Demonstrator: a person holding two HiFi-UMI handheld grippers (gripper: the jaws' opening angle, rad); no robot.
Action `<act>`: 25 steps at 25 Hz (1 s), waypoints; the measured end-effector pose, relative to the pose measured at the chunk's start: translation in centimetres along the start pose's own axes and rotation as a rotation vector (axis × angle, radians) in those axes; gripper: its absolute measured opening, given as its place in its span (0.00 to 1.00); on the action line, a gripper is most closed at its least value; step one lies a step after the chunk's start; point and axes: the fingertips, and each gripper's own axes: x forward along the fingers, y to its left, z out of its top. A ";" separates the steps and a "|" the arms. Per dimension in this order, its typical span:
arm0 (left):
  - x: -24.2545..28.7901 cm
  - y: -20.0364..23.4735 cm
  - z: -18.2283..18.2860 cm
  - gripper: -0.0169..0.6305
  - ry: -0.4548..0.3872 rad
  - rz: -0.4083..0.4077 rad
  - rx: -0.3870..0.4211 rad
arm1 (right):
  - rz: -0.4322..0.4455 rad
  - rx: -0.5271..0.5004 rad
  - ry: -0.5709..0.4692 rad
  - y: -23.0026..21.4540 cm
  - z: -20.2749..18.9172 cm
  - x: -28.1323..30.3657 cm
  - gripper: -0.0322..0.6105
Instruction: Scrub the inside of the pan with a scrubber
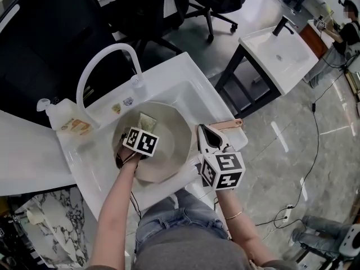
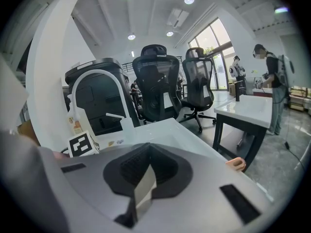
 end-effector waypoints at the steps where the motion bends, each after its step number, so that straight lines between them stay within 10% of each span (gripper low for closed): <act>1: -0.1 0.2 -0.1 0.12 0.005 0.016 0.019 | 0.001 -0.001 0.000 0.1 0.0 0.0 0.07; 8: -1.4 2.7 -0.2 0.12 0.031 0.200 0.231 | 0.006 -0.007 -0.003 0.8 -0.1 -0.4 0.07; 14: -5.1 2.8 0.4 0.12 -0.089 0.177 0.197 | -0.010 -0.006 -0.013 1.0 -0.1 -1.1 0.07; 25: -12.3 -11.9 2.3 0.12 -0.196 -0.797 -0.193 | -0.057 0.000 -0.039 1.2 -0.3 -3.3 0.07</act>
